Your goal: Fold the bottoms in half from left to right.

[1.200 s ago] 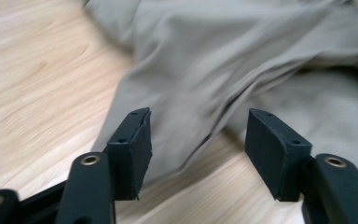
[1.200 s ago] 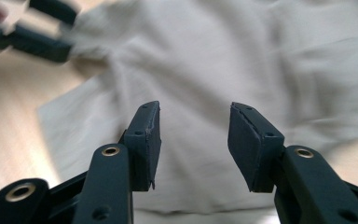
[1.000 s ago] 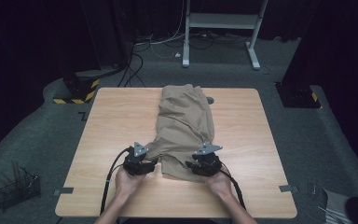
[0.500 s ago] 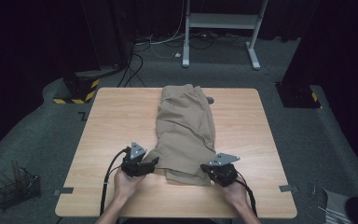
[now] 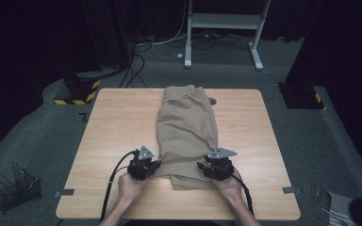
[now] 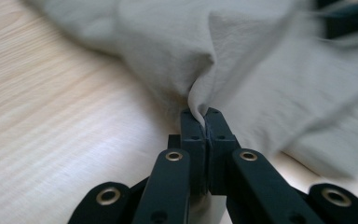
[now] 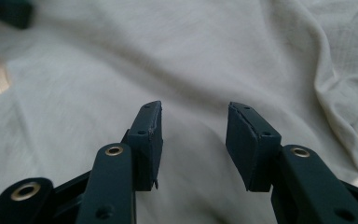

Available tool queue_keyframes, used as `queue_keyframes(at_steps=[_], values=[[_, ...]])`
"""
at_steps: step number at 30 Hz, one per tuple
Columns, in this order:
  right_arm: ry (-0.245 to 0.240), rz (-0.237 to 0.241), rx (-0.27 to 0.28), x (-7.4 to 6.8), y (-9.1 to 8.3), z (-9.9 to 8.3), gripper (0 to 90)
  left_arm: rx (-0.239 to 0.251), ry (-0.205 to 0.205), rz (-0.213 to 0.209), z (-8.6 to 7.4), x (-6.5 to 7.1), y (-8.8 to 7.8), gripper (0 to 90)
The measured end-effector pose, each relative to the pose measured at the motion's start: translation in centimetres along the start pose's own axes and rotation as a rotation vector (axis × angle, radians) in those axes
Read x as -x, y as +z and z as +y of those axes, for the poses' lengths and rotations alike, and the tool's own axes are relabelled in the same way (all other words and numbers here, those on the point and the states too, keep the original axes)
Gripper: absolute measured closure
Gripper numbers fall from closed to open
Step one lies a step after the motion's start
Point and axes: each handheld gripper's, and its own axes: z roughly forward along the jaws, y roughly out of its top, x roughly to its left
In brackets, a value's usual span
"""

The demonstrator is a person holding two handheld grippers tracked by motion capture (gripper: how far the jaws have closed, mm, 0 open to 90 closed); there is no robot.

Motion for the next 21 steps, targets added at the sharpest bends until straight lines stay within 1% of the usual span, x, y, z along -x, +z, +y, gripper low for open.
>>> queue_keyframes(at_steps=[2, 4, 5, 6, 7, 8, 10, 12, 13, 14, 16, 17, 18, 19, 20, 21], values=[[-0.005, -0.002, 0.001, -0.1, -0.1, 0.0, 54.9, -0.024, 0.031, -0.014, -0.5, 1.2, -0.3, 88.1], [-0.006, -0.014, 0.002, -0.1, -0.4, -0.1, 53.3, -0.043, 0.046, -0.026, -1.2, 2.0, -0.1, 86.0], [-0.008, -0.024, 0.002, -0.1, -0.5, -0.2, 52.4, -0.046, 0.045, -0.039, -1.5, 2.2, 0.2, 82.2], [-0.005, -0.034, -0.001, 0.1, -0.6, -0.2, 51.9, -0.035, 0.045, -0.044, -1.6, 2.2, 0.3, 75.7], [-0.002, -0.040, -0.001, 0.3, -0.8, -0.3, 51.7, -0.018, 0.031, -0.040, -1.5, 2.1, 0.3, 68.1], [0.005, -0.047, -0.002, 0.5, -0.9, -0.4, 51.4, 0.002, 0.009, -0.029, -1.2, 1.8, 0.3, 59.0], [0.018, -0.061, 0.000, 0.9, -1.2, -0.5, 51.4, 0.048, -0.035, -0.006, -0.4, 0.8, 0.1, 48.8], [0.034, -0.072, 0.000, 1.1, -1.6, -0.7, 52.2, 0.086, -0.063, 0.019, 0.4, -0.2, 0.0, 43.3], [0.036, -0.076, -0.004, 1.3, -1.7, -0.7, 53.2, 0.090, -0.081, 0.019, 0.8, -0.6, 0.1, 42.4], [0.044, -0.083, -0.015, 1.3, -1.8, -0.8, 54.6, 0.090, -0.090, 0.023, 1.2, -1.0, 0.4, 42.6], [0.040, -0.086, -0.046, 1.5, -1.6, -1.0, 60.8, 0.071, -0.099, 0.037, 1.6, -1.7, 1.3, 42.8], [0.036, -0.088, -0.062, 1.5, -1.4, -1.1, 64.4, 0.060, -0.112, 0.035, 1.7, -1.9, 1.8, 42.6], [0.021, -0.091, -0.076, 1.6, -1.1, -1.2, 69.1, 0.054, -0.129, 0.030, 1.8, -2.2, 2.1, 41.4], [0.005, -0.093, -0.078, 1.6, -1.0, -1.4, 74.3, 0.055, -0.137, 0.022, 1.8, -2.4, 2.3, 40.7], [-0.002, -0.092, -0.069, 1.6, -1.1, -1.6, 80.2, 0.061, -0.144, 0.019, 1.8, -2.5, 2.3, 40.6], [-0.014, -0.092, -0.074, 1.7, -1.2, -1.6, 86.3, 0.071, -0.151, 0.019, 1.8, -2.5, 2.3, 40.3]])
